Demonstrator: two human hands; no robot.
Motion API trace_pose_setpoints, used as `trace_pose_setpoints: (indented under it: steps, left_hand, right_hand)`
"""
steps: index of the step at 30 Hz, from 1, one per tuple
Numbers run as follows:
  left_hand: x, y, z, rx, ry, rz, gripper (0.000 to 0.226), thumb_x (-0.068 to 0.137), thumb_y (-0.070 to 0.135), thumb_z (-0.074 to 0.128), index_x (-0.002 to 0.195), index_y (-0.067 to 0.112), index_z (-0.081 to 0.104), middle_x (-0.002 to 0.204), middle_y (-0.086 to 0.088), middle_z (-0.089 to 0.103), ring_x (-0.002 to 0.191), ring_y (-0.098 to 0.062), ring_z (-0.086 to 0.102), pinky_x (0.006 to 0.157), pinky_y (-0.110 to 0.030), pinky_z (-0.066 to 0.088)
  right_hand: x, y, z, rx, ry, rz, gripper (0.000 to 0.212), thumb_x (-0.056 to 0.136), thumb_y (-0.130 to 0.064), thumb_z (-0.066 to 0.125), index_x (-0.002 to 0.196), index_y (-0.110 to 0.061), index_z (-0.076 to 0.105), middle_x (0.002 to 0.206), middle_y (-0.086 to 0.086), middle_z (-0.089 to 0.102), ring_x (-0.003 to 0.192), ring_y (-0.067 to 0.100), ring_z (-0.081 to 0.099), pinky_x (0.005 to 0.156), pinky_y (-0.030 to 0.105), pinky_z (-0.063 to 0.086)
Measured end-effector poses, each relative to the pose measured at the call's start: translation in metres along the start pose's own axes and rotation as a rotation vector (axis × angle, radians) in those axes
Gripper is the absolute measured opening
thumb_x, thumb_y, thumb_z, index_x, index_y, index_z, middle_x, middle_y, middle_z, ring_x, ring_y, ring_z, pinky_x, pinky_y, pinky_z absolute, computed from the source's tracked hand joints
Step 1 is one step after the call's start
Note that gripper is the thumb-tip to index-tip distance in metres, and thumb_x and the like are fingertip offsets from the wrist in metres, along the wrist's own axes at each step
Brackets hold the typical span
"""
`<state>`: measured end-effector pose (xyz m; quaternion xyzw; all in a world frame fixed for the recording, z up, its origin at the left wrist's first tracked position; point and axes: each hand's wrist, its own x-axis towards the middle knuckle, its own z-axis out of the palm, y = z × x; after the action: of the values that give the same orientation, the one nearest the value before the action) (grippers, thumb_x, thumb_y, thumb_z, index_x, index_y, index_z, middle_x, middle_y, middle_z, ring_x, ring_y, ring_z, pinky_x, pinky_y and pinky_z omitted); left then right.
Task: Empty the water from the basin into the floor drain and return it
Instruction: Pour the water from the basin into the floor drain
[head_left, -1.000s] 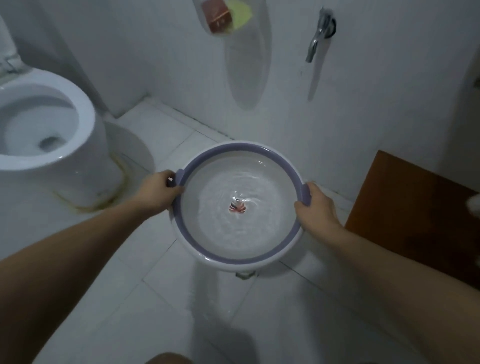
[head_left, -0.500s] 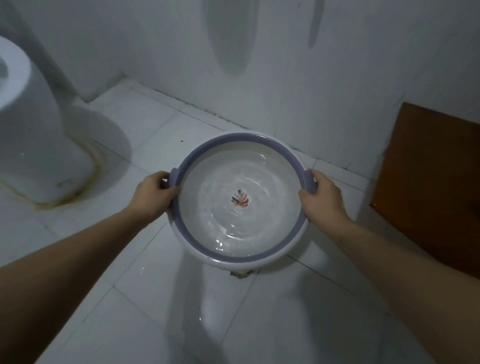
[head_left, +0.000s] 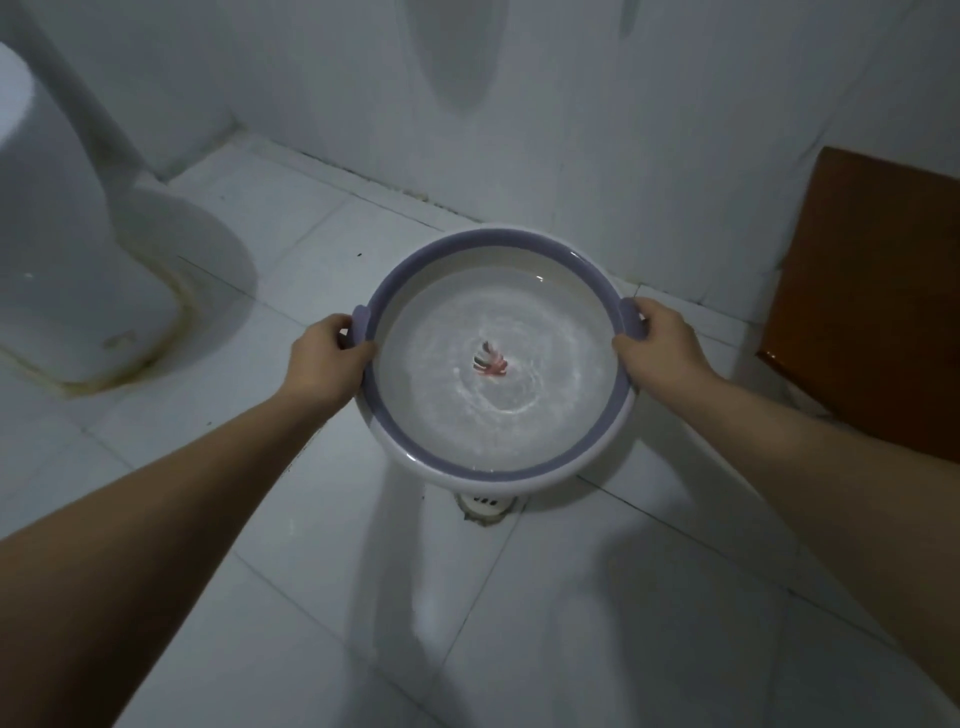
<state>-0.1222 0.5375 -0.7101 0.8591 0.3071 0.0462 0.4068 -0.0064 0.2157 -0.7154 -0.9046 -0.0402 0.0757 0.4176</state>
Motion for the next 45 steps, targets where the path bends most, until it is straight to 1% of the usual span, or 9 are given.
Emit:
trace_pose_setpoints:
  steps: [4, 11, 17, 21, 27, 32, 38, 42, 45]
  left_hand:
    - [0.007, 0.003, -0.004, -0.03, 0.048, 0.022, 0.026, 0.094, 0.017, 0.061, 0.12, 0.014, 0.065, 0.101, -0.007, 0.068, 0.091, -0.028, 0.066, 0.075, -0.039, 0.058]
    - [0.016, 0.006, -0.001, -0.088, 0.072, 0.002, 0.036, 0.099, 0.022, 0.06, 0.135, 0.014, 0.057, 0.115, -0.009, 0.065, 0.101, -0.031, 0.065, 0.09, -0.047, 0.058]
    - [0.024, 0.003, 0.006, -0.142, 0.082, -0.015, 0.034, 0.101, 0.023, 0.059, 0.134, 0.016, 0.058, 0.116, -0.007, 0.066, 0.102, -0.03, 0.065, 0.089, -0.044, 0.058]
    - [0.027, -0.001, 0.015, -0.144, 0.079, -0.021, 0.034, 0.1, 0.022, 0.06, 0.134, 0.015, 0.058, 0.115, -0.007, 0.066, 0.1, -0.029, 0.065, 0.089, -0.044, 0.058]
    - [0.026, -0.009, 0.023, -0.123, 0.067, -0.033, 0.032, 0.1, 0.024, 0.06, 0.131, 0.018, 0.059, 0.111, -0.004, 0.066, 0.099, -0.028, 0.066, 0.086, -0.043, 0.059]
    - [0.02, -0.012, 0.026, -0.133, 0.046, -0.054, 0.031, 0.099, 0.026, 0.061, 0.129, 0.02, 0.059, 0.108, -0.003, 0.067, 0.097, -0.027, 0.067, 0.086, -0.045, 0.059]
    - [0.012, -0.013, 0.024, -0.166, 0.019, -0.076, 0.038, 0.099, 0.019, 0.061, 0.136, 0.017, 0.054, 0.118, -0.007, 0.066, 0.102, -0.029, 0.066, 0.092, -0.044, 0.057]
    - [0.008, -0.014, 0.02, -0.164, 0.011, -0.077, 0.04, 0.099, 0.018, 0.062, 0.137, 0.017, 0.053, 0.116, -0.005, 0.065, 0.102, -0.029, 0.066, 0.087, -0.04, 0.058]
    - [0.006, -0.013, 0.018, -0.155, 0.013, -0.079, 0.041, 0.098, 0.019, 0.062, 0.138, 0.018, 0.052, 0.117, -0.004, 0.064, 0.103, -0.028, 0.066, 0.086, -0.04, 0.058]
  right_hand:
    - [0.011, -0.001, 0.003, 0.034, 0.014, -0.026, 0.028, 0.085, -0.005, 0.055, 0.111, -0.013, 0.063, 0.093, 0.007, 0.064, 0.084, 0.027, 0.061, 0.06, 0.023, 0.044]
    - [0.026, 0.0, 0.015, 0.055, 0.0, -0.034, 0.033, 0.087, -0.005, 0.053, 0.117, -0.017, 0.058, 0.097, 0.005, 0.061, 0.082, 0.024, 0.058, 0.055, 0.021, 0.039]
    - [0.042, 0.006, 0.024, 0.041, -0.001, -0.025, 0.042, 0.088, -0.006, 0.053, 0.129, -0.019, 0.053, 0.106, 0.005, 0.059, 0.091, 0.027, 0.059, 0.07, 0.027, 0.043]
    - [0.049, 0.015, 0.027, 0.042, 0.001, -0.023, 0.045, 0.09, -0.007, 0.053, 0.132, -0.02, 0.051, 0.108, 0.005, 0.058, 0.092, 0.027, 0.06, 0.071, 0.032, 0.049]
    - [0.051, 0.031, 0.033, 0.067, 0.001, -0.001, 0.046, 0.088, -0.009, 0.055, 0.132, -0.021, 0.051, 0.107, 0.007, 0.06, 0.089, 0.03, 0.062, 0.067, 0.03, 0.048]
    - [0.05, 0.039, 0.032, 0.071, -0.002, 0.011, 0.047, 0.085, -0.01, 0.056, 0.13, -0.024, 0.052, 0.108, 0.007, 0.062, 0.09, 0.03, 0.064, 0.071, 0.035, 0.055]
    - [0.046, 0.04, 0.029, 0.095, -0.004, 0.003, 0.044, 0.084, -0.01, 0.057, 0.125, -0.025, 0.053, 0.106, 0.006, 0.062, 0.086, 0.027, 0.063, 0.067, 0.027, 0.047]
    - [0.039, 0.04, 0.029, 0.088, -0.021, 0.007, 0.043, 0.085, -0.01, 0.057, 0.124, -0.027, 0.052, 0.102, 0.008, 0.062, 0.082, 0.03, 0.064, 0.064, 0.033, 0.054]
    - [0.036, 0.037, 0.027, 0.086, -0.028, 0.002, 0.044, 0.085, -0.01, 0.058, 0.125, -0.027, 0.05, 0.107, 0.01, 0.062, 0.087, 0.032, 0.065, 0.069, 0.041, 0.059]
